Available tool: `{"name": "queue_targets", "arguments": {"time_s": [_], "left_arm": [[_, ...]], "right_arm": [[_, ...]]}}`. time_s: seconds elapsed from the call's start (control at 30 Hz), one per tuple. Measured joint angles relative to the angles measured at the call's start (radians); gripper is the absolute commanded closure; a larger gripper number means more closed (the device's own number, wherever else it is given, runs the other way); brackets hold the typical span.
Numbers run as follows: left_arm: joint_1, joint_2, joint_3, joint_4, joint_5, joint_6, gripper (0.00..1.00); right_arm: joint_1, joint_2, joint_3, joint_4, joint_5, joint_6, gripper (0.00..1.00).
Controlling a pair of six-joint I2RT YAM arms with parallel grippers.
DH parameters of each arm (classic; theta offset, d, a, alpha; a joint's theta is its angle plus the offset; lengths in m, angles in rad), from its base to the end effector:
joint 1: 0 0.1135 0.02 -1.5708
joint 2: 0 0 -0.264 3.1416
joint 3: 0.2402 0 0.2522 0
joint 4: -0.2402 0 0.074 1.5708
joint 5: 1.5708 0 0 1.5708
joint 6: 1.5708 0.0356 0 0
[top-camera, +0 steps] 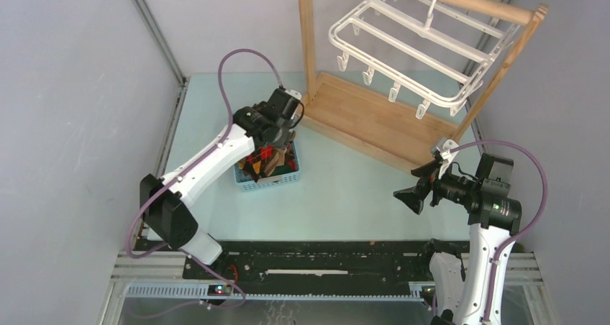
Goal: Clip the socks to the hanger
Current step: Pick up the sock from the bin.
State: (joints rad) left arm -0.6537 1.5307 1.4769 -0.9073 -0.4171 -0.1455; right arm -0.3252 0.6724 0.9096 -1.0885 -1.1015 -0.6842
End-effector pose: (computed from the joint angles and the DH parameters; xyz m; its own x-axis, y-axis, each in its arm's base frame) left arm 0.2614 -0.1821 0.3367 -0.6978 0.3676 -0.6147 0.2736 0.9300 0.2456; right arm 0.1019 -0.0009 0.3260 -0.2916 -0.2033 -0.9347 -0.7701 0.6295 0.1033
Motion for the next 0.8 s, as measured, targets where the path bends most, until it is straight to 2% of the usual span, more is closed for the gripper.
{"name": "queue_targets", "arguments": {"time_s": [0.07,0.23,0.27,0.47,0.5,0.6,0.63,0.73,0.8], "left_arm": [[-0.004,0.022,0.0,0.008,-0.005,0.009,0.6],[-0.006,0.037,0.0,0.012,-0.016,0.029,0.96],[-0.006,0.037,0.0,0.013,-0.019,0.037,0.99],[-0.006,0.026,0.002,0.012,-0.03,0.06,1.0],[-0.006,0.02,0.005,0.01,-0.028,0.062,0.95],[-0.005,-0.011,0.028,0.006,0.011,0.079,0.6],[-0.004,-0.028,0.04,0.006,0.04,0.08,0.53],[-0.009,-0.076,0.051,0.008,0.109,0.096,0.39],[-0.028,-0.101,0.05,0.006,0.114,0.103,0.37]], "right_arm": [[0.0,0.0,0.0,0.0,0.0,0.0,0.0],[0.0,0.0,0.0,0.0,0.0,0.0,0.0],[0.0,0.0,0.0,0.0,0.0,0.0,0.0],[0.0,0.0,0.0,0.008,0.0,0.001,0.0],[0.0,0.0,0.0,0.008,0.0,0.001,0.0],[0.001,0.0,0.0,0.008,0.0,0.001,0.0],[0.001,0.0,0.0,0.008,0.0,0.001,0.0],[0.001,0.0,0.0,0.008,0.0,0.001,0.0],[0.001,0.0,0.0,0.008,0.0,0.001,0.0]]}}
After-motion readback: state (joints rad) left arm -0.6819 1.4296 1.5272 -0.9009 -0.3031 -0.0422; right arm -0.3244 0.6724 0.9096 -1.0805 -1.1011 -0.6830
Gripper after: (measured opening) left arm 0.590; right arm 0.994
